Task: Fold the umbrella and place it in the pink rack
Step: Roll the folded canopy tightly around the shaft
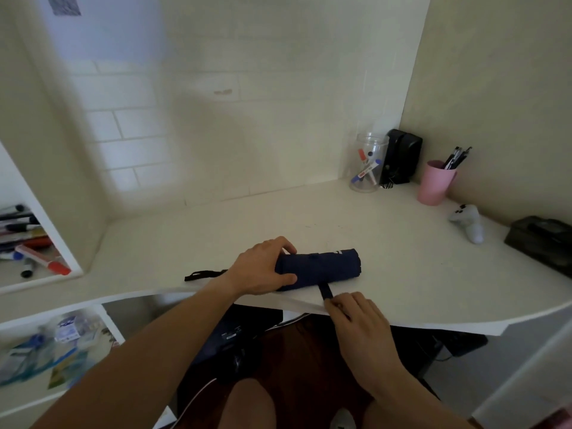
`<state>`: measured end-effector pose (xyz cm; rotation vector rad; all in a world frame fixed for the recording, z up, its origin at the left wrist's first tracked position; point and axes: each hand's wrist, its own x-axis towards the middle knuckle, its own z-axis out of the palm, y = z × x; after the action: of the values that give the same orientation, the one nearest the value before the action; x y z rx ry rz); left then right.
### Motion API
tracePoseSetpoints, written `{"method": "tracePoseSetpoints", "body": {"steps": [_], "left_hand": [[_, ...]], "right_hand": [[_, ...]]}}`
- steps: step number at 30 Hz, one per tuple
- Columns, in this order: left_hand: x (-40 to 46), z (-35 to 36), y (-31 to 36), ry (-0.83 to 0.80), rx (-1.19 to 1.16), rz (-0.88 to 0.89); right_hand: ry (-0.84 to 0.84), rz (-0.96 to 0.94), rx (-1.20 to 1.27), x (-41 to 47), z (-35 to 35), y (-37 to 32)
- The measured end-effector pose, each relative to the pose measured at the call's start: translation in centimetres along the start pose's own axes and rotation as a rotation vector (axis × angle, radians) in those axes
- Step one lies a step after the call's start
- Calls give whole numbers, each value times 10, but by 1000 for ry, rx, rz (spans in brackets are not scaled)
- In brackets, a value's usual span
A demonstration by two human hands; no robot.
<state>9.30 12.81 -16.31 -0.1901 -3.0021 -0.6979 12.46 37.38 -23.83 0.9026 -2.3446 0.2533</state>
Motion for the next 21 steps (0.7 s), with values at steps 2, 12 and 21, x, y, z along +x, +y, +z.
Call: {"method": "tracePoseSetpoints", "body": {"steps": [2,12,21], "left_hand": [[0,8,6,36,31,17],[-5,14,20,70,61,142],[-13,36,20,330,138,318]], "right_hand": [[14,-58,16,3,-1,-3],[41,-194,204,44,-35,13],[-51,289,625,81,-36,46]]}}
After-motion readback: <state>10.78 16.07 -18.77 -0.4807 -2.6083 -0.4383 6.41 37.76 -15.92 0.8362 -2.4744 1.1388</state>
